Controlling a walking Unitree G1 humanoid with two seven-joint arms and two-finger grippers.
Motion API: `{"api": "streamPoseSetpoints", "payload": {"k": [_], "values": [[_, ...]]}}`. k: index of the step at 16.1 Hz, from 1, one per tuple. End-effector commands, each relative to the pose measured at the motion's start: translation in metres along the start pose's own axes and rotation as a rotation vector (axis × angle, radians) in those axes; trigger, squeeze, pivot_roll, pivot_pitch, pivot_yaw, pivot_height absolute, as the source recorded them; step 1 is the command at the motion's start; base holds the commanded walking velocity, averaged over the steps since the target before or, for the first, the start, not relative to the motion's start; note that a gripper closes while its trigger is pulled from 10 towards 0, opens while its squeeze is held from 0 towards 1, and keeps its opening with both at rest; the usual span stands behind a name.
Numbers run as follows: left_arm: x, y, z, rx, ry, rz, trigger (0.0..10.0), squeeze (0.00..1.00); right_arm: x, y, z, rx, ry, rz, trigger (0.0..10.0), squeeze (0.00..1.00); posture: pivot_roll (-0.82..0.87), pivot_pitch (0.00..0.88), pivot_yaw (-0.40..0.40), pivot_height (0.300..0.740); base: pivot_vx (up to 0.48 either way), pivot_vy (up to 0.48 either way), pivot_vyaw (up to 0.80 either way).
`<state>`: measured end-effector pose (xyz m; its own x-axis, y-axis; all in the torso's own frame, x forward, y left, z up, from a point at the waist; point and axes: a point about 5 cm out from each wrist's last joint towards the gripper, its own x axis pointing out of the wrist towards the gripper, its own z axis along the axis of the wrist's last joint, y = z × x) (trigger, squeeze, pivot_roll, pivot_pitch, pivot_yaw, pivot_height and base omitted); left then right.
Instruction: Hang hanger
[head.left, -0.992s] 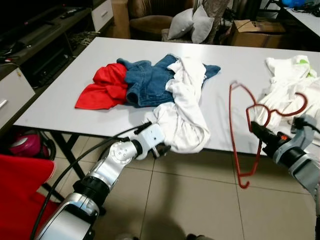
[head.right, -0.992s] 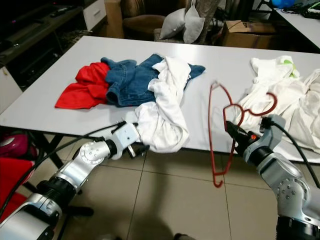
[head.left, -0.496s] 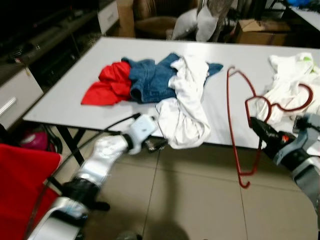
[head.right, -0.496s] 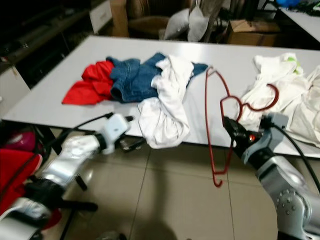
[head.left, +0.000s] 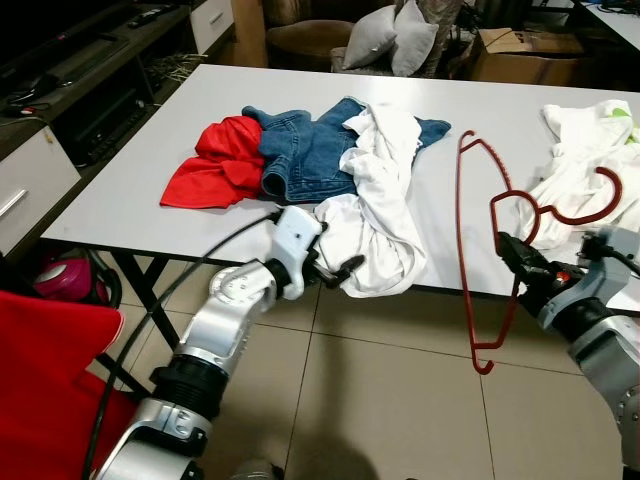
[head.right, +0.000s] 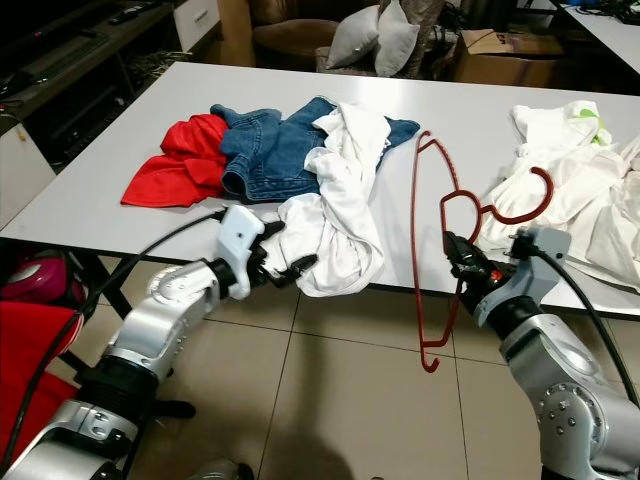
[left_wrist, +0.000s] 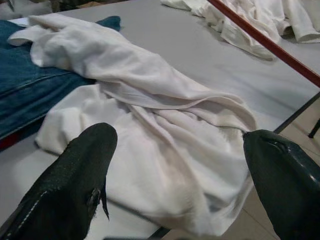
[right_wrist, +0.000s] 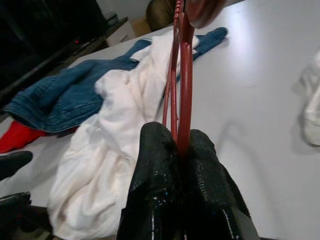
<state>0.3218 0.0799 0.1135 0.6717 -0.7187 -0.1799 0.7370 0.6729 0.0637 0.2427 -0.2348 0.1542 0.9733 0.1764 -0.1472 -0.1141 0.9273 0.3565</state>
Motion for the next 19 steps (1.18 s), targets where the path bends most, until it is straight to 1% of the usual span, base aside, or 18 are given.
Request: {"api": "streamPoseSetpoints", "payload": {"k": [1,2,3,4,5,7,8,10,11,12,13,14,19], "values": [[0.003,-0.002,-0.008,0.023,0.061,-0.004,9.7,0.00,-0.003,0.003,0.001,-0.015,-0.021,-0.003,10.0,0.00,-0.05,0.000,0.035,0.740,0.000,0.000,0.00],[0.006,-0.004,-0.011,0.041,0.087,0.002,9.7,0.00,-0.004,0.004,0.000,-0.015,-0.020,-0.006,10.0,0.00,-0.05,0.000,0.038,0.740,0.000,0.000,0.00],[0.010,-0.002,-0.013,0.069,0.109,0.031,7.7,0.00,-0.004,0.005,-0.001,-0.015,-0.018,-0.007,10.0,0.00,-0.05,0.000,0.038,0.740,0.000,0.000,0.00],[0.012,0.000,-0.013,0.072,0.120,0.042,6.4,0.00,-0.005,0.006,-0.002,-0.015,-0.015,-0.007,10.0,0.00,-0.06,0.000,0.039,0.740,0.000,0.000,0.00],[0.014,0.000,-0.012,0.063,0.121,0.042,4.8,0.00,-0.005,0.006,-0.003,-0.016,-0.015,-0.007,10.0,0.00,-0.06,0.000,0.039,0.740,0.000,0.000,0.00],[0.020,-0.001,-0.012,0.050,0.125,0.040,4.0,0.00,-0.005,0.007,-0.005,-0.023,-0.004,-0.008,10.0,0.00,-0.07,0.000,0.039,0.740,0.000,0.000,0.00],[0.022,-0.002,-0.013,0.050,0.126,0.040,4.0,0.00,-0.006,0.007,-0.006,-0.024,-0.003,-0.008,10.0,0.00,-0.07,0.000,0.039,0.740,0.000,0.000,0.00],[0.026,-0.002,-0.016,0.063,0.143,0.053,4.5,0.00,-0.006,0.007,-0.006,-0.031,0.003,-0.011,10.0,0.00,-0.08,0.000,0.036,0.740,0.000,0.000,0.00],[0.027,-0.001,-0.018,0.077,0.160,0.073,3.8,0.00,-0.006,0.007,-0.006,-0.036,0.005,-0.011,10.0,0.00,-0.08,0.000,0.036,0.740,0.000,0.000,0.00],[0.028,0.001,-0.020,0.074,0.170,0.090,2.8,0.00,-0.006,0.007,-0.006,-0.039,0.006,-0.011,10.0,0.00,-0.08,0.000,0.035,0.740,0.000,0.000,0.00],[0.029,0.002,-0.020,0.075,0.174,0.100,1.0,0.00,-0.005,0.008,-0.006,-0.041,0.008,-0.010,10.0,0.00,-0.09,0.000,0.035,0.740,0.000,0.000,0.00],[0.029,0.002,-0.021,0.069,0.173,0.101,0.0,0.00,-0.005,0.008,-0.006,-0.043,0.010,-0.009,10.0,0.00,-0.09,0.000,0.041,0.740,0.000,0.000,0.00],[0.034,0.001,-0.023,0.072,0.175,0.110,0.0,0.00,-0.008,0.012,-0.012,-0.047,0.033,0.001,10.0,0.00,-0.10,0.000,0.027,0.740,0.000,0.000,0.00]]}}
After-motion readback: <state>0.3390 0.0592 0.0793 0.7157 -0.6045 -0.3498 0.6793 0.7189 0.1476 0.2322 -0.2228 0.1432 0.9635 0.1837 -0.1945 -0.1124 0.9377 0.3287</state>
